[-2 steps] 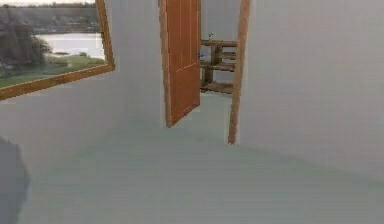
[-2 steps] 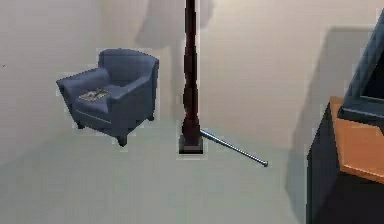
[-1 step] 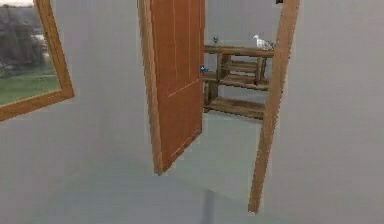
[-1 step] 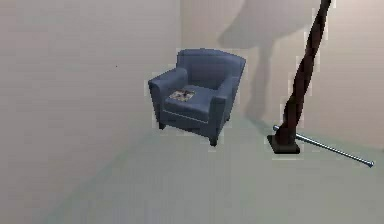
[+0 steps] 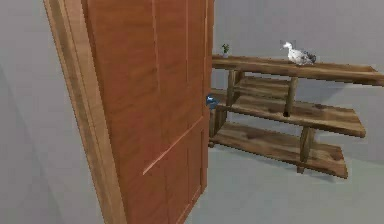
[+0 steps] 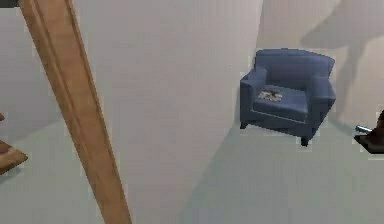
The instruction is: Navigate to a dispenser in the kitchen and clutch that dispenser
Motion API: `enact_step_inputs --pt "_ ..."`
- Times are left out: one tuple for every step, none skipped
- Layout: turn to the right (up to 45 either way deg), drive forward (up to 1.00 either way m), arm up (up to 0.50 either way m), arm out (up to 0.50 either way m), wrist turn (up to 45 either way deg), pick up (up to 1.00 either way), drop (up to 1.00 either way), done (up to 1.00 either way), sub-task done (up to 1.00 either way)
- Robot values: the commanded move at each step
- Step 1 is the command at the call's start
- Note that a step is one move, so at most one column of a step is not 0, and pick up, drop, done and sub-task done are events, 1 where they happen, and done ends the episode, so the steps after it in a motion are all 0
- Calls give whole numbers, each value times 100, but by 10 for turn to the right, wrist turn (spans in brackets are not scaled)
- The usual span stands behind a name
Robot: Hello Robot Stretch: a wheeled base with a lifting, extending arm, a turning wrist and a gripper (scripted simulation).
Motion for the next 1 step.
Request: enact_step_inputs --pt "0 20 0 0 0 0 0 0 0"
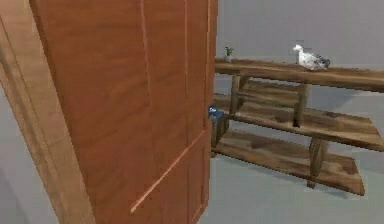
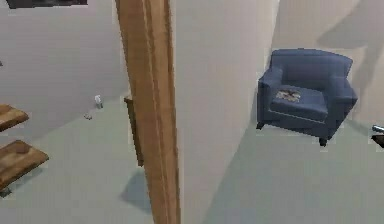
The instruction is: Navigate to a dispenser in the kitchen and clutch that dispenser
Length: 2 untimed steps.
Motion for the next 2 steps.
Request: enact_step_inputs --pt "240 0 0 0 0 0 0 0 0" --pt "0 60 0 0 0 0 0 0 0"
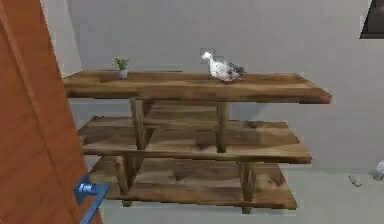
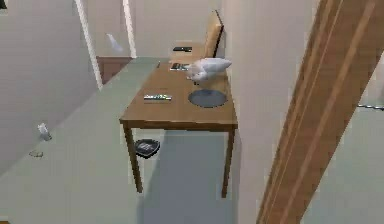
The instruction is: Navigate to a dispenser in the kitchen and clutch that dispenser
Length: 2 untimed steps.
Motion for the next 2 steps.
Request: enact_step_inputs --pt "450 0 0 0 0 0 0 0 0" --pt "60 0 0 0 0 0 0 0 0"
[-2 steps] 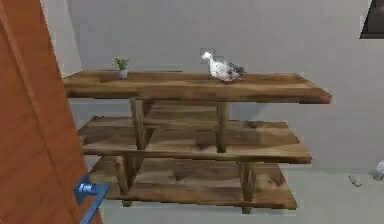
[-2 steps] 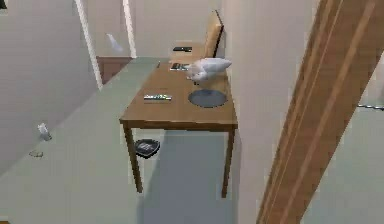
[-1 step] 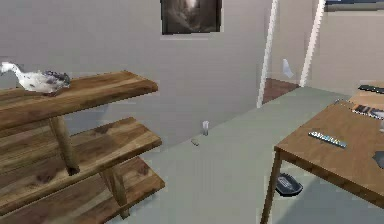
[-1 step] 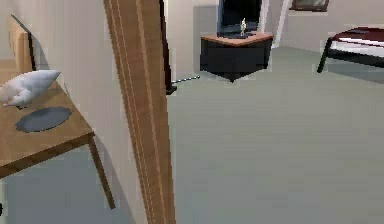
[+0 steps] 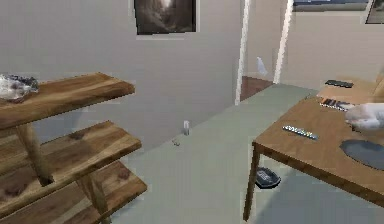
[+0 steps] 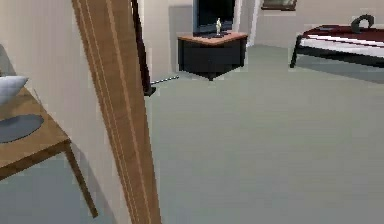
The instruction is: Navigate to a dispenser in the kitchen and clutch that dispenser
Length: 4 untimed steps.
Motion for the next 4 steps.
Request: enact_step_inputs --pt "0 100 0 0 0 0 0 0 0" --pt "60 0 0 0 0 0 0 0 0" --pt "0 40 0 0 0 0 0 0 0" --pt "300 0 0 0 0 0 0 0 0"
